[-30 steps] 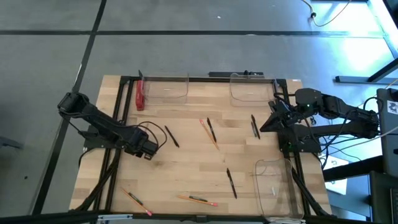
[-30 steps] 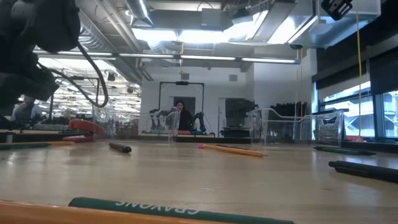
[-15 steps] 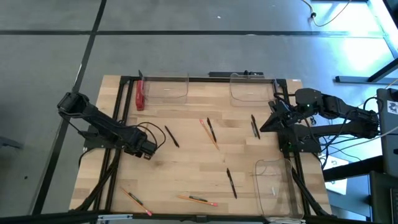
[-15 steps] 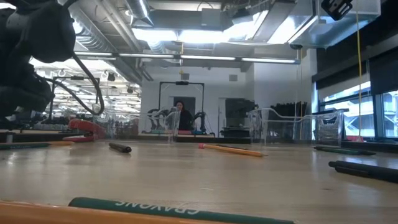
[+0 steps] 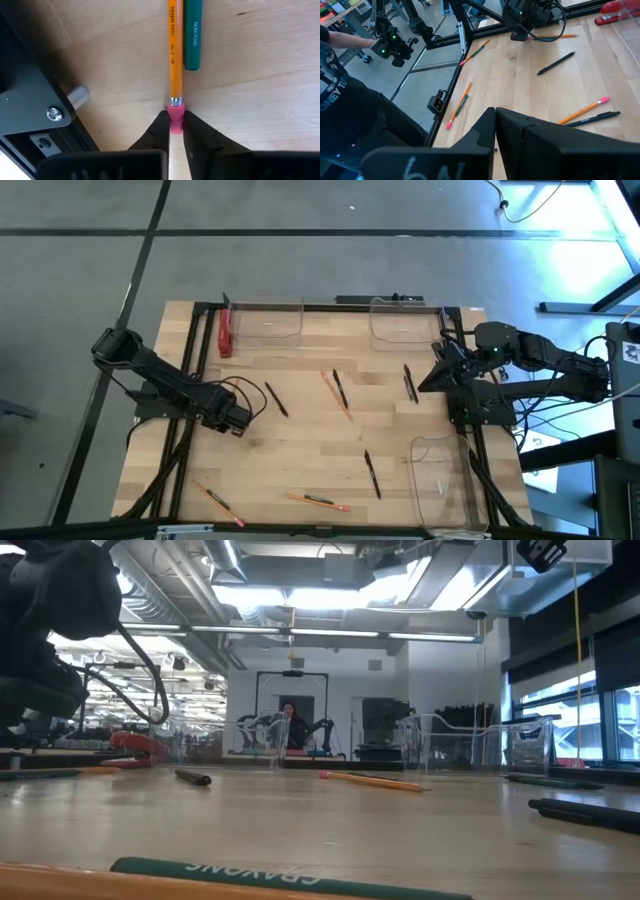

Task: Sort crayons/erasers/pens/pencils in bins
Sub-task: Put the top left yellow pencil into the top left transparent bin

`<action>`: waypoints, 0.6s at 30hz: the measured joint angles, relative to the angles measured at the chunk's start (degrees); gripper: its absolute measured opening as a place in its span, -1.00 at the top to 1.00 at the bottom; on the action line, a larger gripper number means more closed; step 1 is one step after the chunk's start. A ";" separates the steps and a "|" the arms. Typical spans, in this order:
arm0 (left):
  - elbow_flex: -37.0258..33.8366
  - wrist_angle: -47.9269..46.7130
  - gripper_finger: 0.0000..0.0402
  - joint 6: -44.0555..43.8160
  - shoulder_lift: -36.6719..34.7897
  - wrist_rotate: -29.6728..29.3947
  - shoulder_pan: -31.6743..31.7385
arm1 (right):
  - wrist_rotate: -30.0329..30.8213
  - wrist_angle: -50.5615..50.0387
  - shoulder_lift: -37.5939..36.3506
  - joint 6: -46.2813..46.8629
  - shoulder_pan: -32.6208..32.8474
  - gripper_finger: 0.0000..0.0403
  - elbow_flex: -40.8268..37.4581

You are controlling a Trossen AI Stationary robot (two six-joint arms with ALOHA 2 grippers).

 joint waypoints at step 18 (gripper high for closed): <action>1.31 -1.16 0.98 -0.17 0.34 0.08 -0.02 | 0.00 0.00 -0.01 -0.01 0.01 0.92 0.00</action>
